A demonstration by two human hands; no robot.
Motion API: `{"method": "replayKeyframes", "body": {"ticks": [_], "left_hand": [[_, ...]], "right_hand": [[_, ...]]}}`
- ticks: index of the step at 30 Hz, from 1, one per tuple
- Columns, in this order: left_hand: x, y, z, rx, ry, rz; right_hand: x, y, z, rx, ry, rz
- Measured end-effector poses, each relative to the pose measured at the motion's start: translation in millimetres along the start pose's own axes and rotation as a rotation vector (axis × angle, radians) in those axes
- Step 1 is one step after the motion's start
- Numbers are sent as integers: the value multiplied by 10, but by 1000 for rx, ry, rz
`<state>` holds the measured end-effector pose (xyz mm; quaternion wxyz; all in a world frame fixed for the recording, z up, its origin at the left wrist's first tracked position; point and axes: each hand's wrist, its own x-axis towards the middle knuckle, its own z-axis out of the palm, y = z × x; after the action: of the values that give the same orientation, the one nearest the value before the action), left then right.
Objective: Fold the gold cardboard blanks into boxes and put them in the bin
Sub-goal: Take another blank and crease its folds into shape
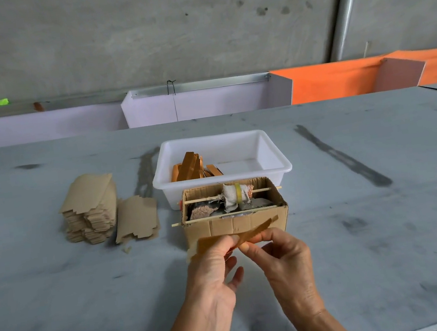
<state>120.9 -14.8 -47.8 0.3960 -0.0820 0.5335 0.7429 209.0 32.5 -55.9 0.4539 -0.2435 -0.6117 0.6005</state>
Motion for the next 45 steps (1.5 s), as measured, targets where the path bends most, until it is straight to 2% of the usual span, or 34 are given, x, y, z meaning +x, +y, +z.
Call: {"method": "replayKeyframes", "body": {"ticks": [4, 9, 12, 16, 24, 30, 33, 39, 45], "left_hand": [[-10, -34, -5, 3, -5, 53], [-44, -86, 3, 34, 31, 166], [-66, -81, 7, 36, 83, 250], [-60, -85, 1, 12, 95, 267], [-40, -182, -17, 14, 48, 233], [-34, -209, -93, 27, 20, 191], [-35, -203, -119, 20, 5, 181], [-78, -194, -95, 69, -43, 180], [-82, -144, -128, 95, -38, 201]], "right_hand": [[-37, -15, -39, 114, -21, 57], [-85, 23, -39, 307, 67, 310], [-97, 8, -34, 401, 43, 463], [-141, -6, 42, 496, 9, 575], [-153, -4, 219, 607, 303, 741], [-89, 87, 195, 456, 431, 706], [-58, 73, 161, 429, 417, 685], [26, 6, 167, 535, 426, 702], [93, 22, 152, 446, 439, 679]]}}
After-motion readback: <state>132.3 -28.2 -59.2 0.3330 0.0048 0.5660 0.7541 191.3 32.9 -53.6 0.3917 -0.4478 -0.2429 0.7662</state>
